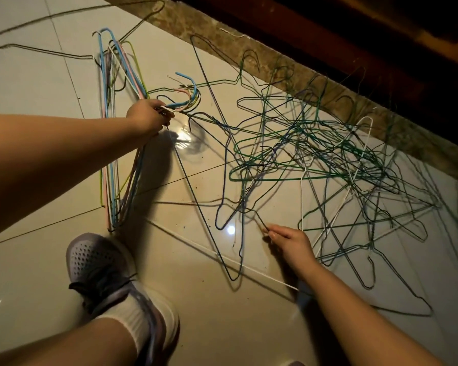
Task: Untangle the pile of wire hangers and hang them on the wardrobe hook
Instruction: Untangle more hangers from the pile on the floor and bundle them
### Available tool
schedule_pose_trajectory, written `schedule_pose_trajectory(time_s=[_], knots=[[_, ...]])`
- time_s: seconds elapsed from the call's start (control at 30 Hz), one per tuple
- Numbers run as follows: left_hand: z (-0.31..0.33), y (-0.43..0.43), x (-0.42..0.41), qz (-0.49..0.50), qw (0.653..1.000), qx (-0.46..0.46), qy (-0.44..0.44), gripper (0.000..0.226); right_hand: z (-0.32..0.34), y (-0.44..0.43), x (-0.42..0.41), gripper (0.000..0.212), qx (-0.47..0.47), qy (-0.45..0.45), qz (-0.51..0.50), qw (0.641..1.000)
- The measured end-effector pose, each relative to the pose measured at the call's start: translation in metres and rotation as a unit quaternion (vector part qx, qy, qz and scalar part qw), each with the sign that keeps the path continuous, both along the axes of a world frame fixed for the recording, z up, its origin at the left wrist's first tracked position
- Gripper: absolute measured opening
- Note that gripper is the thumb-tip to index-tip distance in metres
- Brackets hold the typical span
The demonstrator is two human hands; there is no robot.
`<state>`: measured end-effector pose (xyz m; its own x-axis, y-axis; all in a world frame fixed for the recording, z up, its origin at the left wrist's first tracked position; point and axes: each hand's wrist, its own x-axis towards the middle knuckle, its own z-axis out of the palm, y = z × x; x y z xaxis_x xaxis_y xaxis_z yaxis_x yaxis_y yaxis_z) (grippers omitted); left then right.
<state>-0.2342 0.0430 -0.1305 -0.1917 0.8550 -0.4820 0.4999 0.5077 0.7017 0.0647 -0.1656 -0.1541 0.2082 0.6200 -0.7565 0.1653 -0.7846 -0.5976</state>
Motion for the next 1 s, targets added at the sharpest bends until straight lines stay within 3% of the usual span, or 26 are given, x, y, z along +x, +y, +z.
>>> schedule_pose_trajectory(time_s=[0.13,0.3,0.43,0.7,1.0], knots=[[-0.001,0.001,0.001,0.000,1.000,0.004,0.008,0.031,0.008,-0.019,0.004,0.029,-0.022,-0.004,0.002,1.000],[-0.003,-0.005,-0.006,-0.007,1.000,0.011,0.017,0.031,0.023,-0.043,0.021,0.022,-0.024,-0.039,-0.098,0.994],[0.001,-0.009,-0.009,0.004,1.000,0.023,0.020,0.030,0.042,-0.050,0.039,0.024,-0.015,-0.065,-0.123,0.990],[0.034,-0.033,0.014,-0.020,0.999,0.035,0.025,0.028,0.086,-0.058,0.028,0.025,0.071,-0.139,-0.125,0.980],[0.075,-0.070,0.047,-0.072,0.997,0.018,0.007,0.036,0.123,-0.066,0.024,0.024,0.100,-0.226,-0.113,0.962]])
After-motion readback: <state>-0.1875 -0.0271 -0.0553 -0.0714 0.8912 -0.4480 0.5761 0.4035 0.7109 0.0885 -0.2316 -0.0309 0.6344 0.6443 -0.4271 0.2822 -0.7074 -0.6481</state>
